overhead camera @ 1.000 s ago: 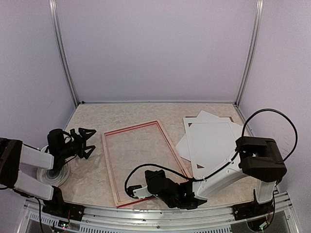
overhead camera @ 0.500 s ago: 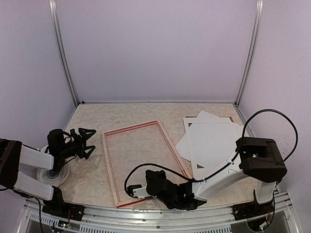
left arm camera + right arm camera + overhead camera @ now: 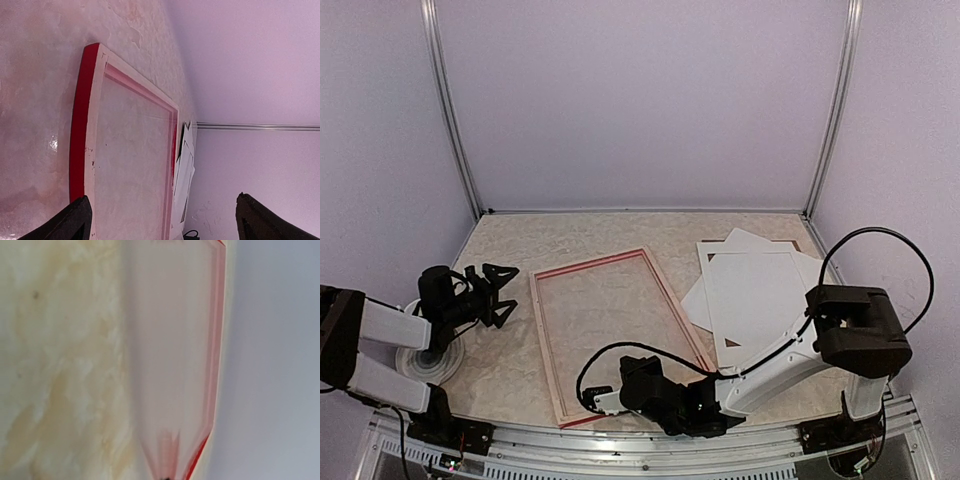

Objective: Put the photo into the frame
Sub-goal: Place the glass panel at the frame body.

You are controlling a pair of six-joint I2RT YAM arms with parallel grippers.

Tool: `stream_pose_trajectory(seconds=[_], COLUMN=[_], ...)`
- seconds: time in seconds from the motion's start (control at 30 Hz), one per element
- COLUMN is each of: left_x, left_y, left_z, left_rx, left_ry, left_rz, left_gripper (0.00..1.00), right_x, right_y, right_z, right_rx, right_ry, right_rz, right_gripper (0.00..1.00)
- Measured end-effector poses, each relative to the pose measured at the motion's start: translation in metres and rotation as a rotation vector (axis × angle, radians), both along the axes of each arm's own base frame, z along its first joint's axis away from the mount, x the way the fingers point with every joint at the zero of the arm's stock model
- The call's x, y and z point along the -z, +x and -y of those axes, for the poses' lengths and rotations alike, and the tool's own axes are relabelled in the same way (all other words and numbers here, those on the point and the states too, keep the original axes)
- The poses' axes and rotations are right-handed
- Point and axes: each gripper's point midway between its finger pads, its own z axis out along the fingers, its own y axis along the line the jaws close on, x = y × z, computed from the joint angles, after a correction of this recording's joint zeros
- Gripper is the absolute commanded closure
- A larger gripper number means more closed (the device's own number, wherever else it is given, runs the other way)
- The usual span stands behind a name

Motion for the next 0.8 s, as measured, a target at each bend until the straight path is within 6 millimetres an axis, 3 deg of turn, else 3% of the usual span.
stream_pose_trajectory(seconds=[0.8], left_x=[0.0045], left_y=[-0.0023], left_z=[0.0069], left_rx=[0.016], left_ry=[-0.013], left_rz=[-0.024], left_gripper=[0.01], right_x=[-0.0026], right_y=[-0.0041], right_z=[0.0040], right_rx=[-0.002], right_ry=[0.008], right_rz=[-0.017], right_gripper=[1.00])
